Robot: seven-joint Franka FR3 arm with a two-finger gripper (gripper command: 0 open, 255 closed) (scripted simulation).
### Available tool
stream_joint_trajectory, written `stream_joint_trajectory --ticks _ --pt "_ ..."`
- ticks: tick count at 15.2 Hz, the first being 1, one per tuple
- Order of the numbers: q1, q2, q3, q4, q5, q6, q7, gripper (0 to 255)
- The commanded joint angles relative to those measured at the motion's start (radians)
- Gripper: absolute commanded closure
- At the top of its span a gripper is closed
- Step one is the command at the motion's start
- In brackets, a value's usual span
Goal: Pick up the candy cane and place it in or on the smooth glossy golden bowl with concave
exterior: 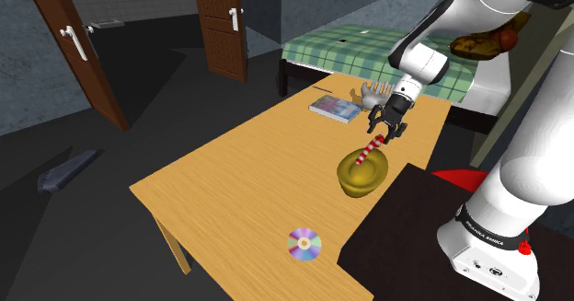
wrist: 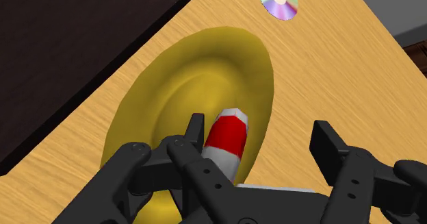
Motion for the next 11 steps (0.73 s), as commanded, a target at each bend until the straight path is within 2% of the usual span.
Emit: stream_joint_trajectory --ticks 1,4,8,11 --pt "0.0 0.0 0.0 0.0 0.0 0.0 0.0 0" --pt "0.0 0.001 0.0 0.0 0.0 0.0 0.0 0" --pt "-0.037 -0.016 -0.038 0.09 -0.069 -0.107 0.029 0" --pt "-0.037 -0.016 -0.038 0.09 -0.069 -0.107 0.029 0"
